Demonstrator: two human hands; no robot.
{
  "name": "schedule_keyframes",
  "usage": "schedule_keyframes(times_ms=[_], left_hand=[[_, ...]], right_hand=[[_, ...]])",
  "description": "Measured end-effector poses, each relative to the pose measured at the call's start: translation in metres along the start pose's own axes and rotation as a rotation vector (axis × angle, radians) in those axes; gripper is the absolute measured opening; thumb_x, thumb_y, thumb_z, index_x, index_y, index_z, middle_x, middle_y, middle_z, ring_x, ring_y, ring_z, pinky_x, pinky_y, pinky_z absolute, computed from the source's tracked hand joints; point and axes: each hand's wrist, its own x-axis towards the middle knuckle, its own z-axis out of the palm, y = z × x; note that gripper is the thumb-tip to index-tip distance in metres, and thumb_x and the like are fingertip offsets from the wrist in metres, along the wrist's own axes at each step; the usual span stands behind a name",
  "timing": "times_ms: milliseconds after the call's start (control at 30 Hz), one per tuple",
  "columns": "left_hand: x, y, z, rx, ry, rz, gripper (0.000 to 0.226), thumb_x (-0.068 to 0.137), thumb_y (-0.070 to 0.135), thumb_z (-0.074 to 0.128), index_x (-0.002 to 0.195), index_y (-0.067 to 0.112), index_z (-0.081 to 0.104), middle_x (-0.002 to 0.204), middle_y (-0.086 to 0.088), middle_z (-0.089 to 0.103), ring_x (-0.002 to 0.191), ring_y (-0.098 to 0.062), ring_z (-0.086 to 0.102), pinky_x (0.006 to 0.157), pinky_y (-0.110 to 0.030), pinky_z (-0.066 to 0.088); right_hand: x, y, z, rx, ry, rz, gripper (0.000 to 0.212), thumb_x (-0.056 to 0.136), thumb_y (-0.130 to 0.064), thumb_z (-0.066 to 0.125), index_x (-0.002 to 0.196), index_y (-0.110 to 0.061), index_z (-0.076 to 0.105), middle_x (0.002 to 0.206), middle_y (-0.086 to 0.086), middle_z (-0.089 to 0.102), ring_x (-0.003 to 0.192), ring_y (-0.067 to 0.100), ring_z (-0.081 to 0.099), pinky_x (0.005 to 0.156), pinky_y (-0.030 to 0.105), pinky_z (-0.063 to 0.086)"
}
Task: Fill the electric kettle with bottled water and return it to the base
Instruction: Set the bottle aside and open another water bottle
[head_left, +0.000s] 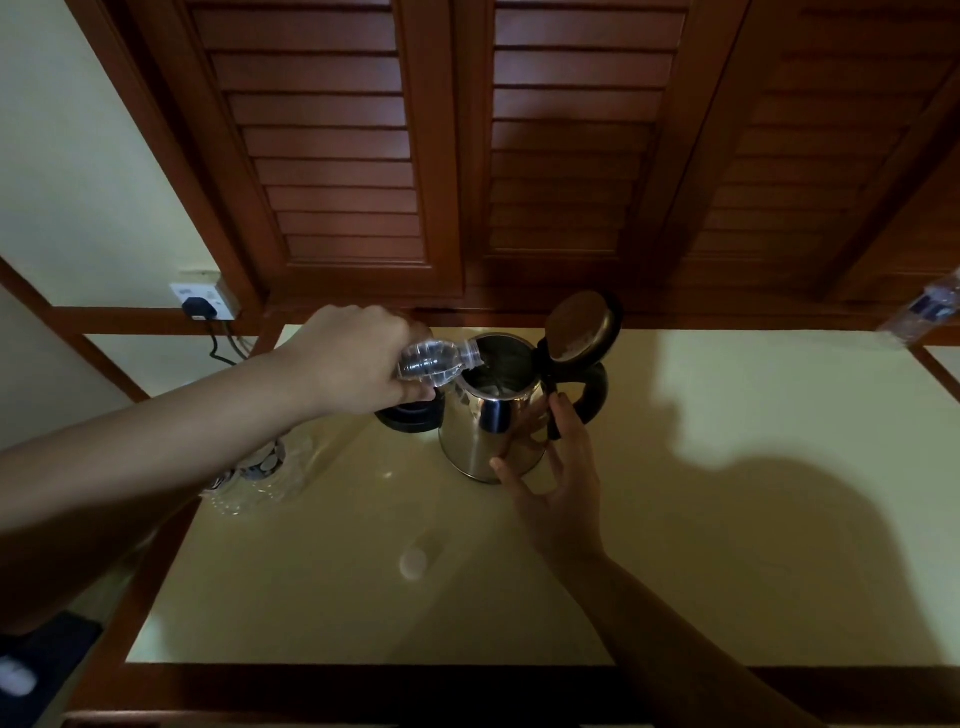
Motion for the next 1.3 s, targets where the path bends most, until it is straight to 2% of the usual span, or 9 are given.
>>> schedule_keyframes(times_ms=[100, 233, 467, 633, 733, 867, 1100, 1200, 1300], left_hand=[[0.001, 0.001, -0.002, 0.004, -0.006, 0.002, 0.051, 0.086, 0.070, 0.063, 0.124, 0.035, 0.064, 0.069, 0.019, 0.043, 0.076, -0.017, 0.057, 0.064, -0.030, 0.040], [0.001, 0.001, -0.002, -0.003, -0.006, 0.009, 0.052, 0.086, 0.069, 0.064, 0.124, 0.035, 0.064, 0.079, 0.015, 0.052, 0.084, -0.019, 0.065, 0.067, -0.030, 0.045], [0.000, 0.004, -0.006, 0.021, -0.004, 0.007, 0.056, 0.087, 0.069, 0.064, 0.130, 0.033, 0.062, 0.083, 0.013, 0.049, 0.086, -0.019, 0.065, 0.067, -0.029, 0.041], [-0.001, 0.005, -0.007, 0.020, -0.019, -0.003, 0.052, 0.087, 0.067, 0.064, 0.126, 0.033, 0.063, 0.074, 0.017, 0.044, 0.082, -0.020, 0.062, 0.068, -0.030, 0.041], [-0.001, 0.004, -0.007, 0.010, -0.010, -0.007, 0.052, 0.087, 0.067, 0.065, 0.127, 0.034, 0.064, 0.079, 0.015, 0.048, 0.091, -0.021, 0.067, 0.069, -0.030, 0.042], [-0.002, 0.004, -0.008, 0.048, -0.003, -0.008, 0.055, 0.086, 0.069, 0.064, 0.128, 0.034, 0.064, 0.094, 0.007, 0.069, 0.093, -0.022, 0.070, 0.070, -0.031, 0.046], [-0.003, 0.005, -0.012, 0.072, -0.013, -0.005, 0.054, 0.086, 0.069, 0.064, 0.128, 0.035, 0.064, 0.101, 0.005, 0.072, 0.095, -0.022, 0.070, 0.072, -0.031, 0.049], [-0.003, 0.006, -0.014, 0.086, -0.015, -0.007, 0.052, 0.087, 0.069, 0.064, 0.125, 0.034, 0.064, 0.100, 0.006, 0.072, 0.094, -0.022, 0.070, 0.073, -0.032, 0.051], [-0.004, 0.007, -0.015, 0.093, -0.014, -0.008, 0.054, 0.087, 0.069, 0.063, 0.127, 0.034, 0.064, 0.101, 0.005, 0.071, 0.095, -0.022, 0.070, 0.070, -0.030, 0.047]], right_hand=[[0.000, 0.000, 0.000, 0.004, -0.001, 0.003, 0.101, 0.082, -0.026, 0.090, 0.164, -0.028, 0.032, 0.166, -0.006, 0.037, 0.156, 0.013, 0.035, 0.116, 0.056, 0.047], [0.000, 0.000, 0.000, -0.017, -0.002, -0.002, 0.102, 0.082, -0.024, 0.091, 0.164, -0.029, 0.030, 0.167, -0.006, 0.036, 0.156, 0.014, 0.034, 0.117, 0.057, 0.046], [0.001, 0.001, 0.000, -0.030, -0.011, -0.011, 0.101, 0.083, -0.028, 0.089, 0.165, -0.027, 0.030, 0.168, -0.006, 0.034, 0.157, 0.015, 0.033, 0.117, 0.057, 0.046], [0.001, 0.000, 0.000, -0.021, 0.006, -0.024, 0.100, 0.082, -0.032, 0.087, 0.164, -0.026, 0.031, 0.167, -0.004, 0.037, 0.156, 0.017, 0.036, 0.114, 0.057, 0.049], [0.001, 0.002, 0.001, -0.025, 0.010, -0.025, 0.101, 0.082, -0.026, 0.090, 0.164, -0.026, 0.032, 0.167, -0.004, 0.037, 0.156, 0.017, 0.036, 0.114, 0.057, 0.048], [0.000, 0.001, 0.000, -0.031, 0.006, -0.016, 0.101, 0.082, -0.028, 0.090, 0.164, -0.029, 0.031, 0.167, -0.006, 0.037, 0.155, 0.014, 0.036, 0.115, 0.057, 0.048], [0.001, 0.000, 0.000, -0.028, 0.006, -0.018, 0.100, 0.082, -0.035, 0.087, 0.164, -0.029, 0.031, 0.167, -0.007, 0.037, 0.155, 0.014, 0.037, 0.115, 0.055, 0.049], [0.001, 0.000, 0.000, -0.015, 0.005, -0.020, 0.100, 0.082, -0.031, 0.089, 0.164, -0.028, 0.032, 0.166, -0.007, 0.038, 0.154, 0.015, 0.038, 0.115, 0.054, 0.049], [0.000, 0.002, 0.001, -0.008, 0.002, -0.022, 0.101, 0.082, -0.025, 0.091, 0.164, -0.026, 0.032, 0.166, -0.009, 0.037, 0.155, 0.015, 0.037, 0.115, 0.056, 0.048]])
